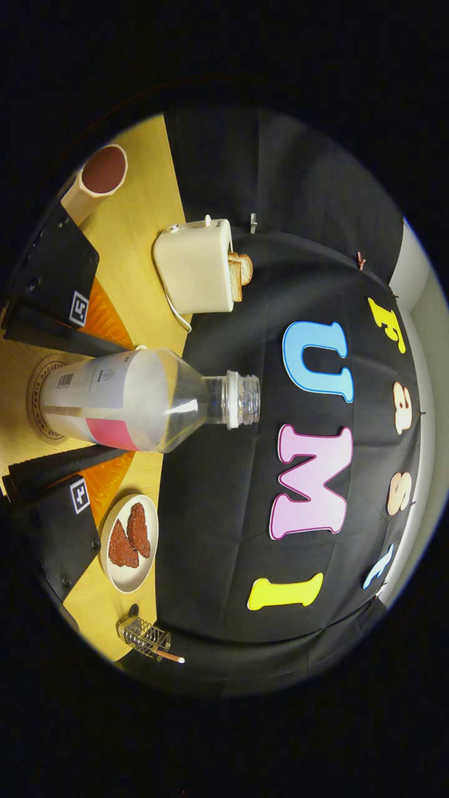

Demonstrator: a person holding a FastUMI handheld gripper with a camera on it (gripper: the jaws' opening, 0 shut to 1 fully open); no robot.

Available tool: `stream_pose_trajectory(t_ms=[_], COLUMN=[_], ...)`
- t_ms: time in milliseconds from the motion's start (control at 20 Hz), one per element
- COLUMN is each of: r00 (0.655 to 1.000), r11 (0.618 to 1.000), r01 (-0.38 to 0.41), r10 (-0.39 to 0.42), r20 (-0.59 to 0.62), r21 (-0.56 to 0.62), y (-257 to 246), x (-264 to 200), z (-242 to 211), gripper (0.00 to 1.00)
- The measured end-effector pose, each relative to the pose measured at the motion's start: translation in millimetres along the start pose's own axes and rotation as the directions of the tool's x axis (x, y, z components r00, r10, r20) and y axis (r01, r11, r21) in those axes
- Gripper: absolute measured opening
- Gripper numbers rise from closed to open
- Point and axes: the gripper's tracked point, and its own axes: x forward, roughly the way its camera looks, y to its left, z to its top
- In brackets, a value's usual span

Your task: Take the bottle from table, then pour the juice into the cup, finally place the bottle on the coaster

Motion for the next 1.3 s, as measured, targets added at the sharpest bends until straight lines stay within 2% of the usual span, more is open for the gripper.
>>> stream_pose_trajectory(t_ms=[400,600,700,750,1050,1300], r00=[0.999,1.0,0.998,0.998,0.998,0.997], r11=[0.999,0.997,0.994,0.995,0.995,0.993], r01=[0.026,0.007,0.006,0.01,0.026,0.046], r10=[-0.025,-0.004,0.0,-0.004,-0.02,-0.039], r20=[-0.02,-0.029,-0.056,-0.062,-0.06,-0.069], r21=[0.047,0.081,0.106,0.1,0.092,0.107], y=[-8.8,-5.5,-3.5,-4.1,-5.0,-7.8], x=[4.3,3.0,2.4,1.9,-12.3,-44.1], z=[-15.6,-17.4,-22.4,-24.2,-15.9,-0.8], gripper=[0.73,0.77,0.85,1.0,0.99,0.99])
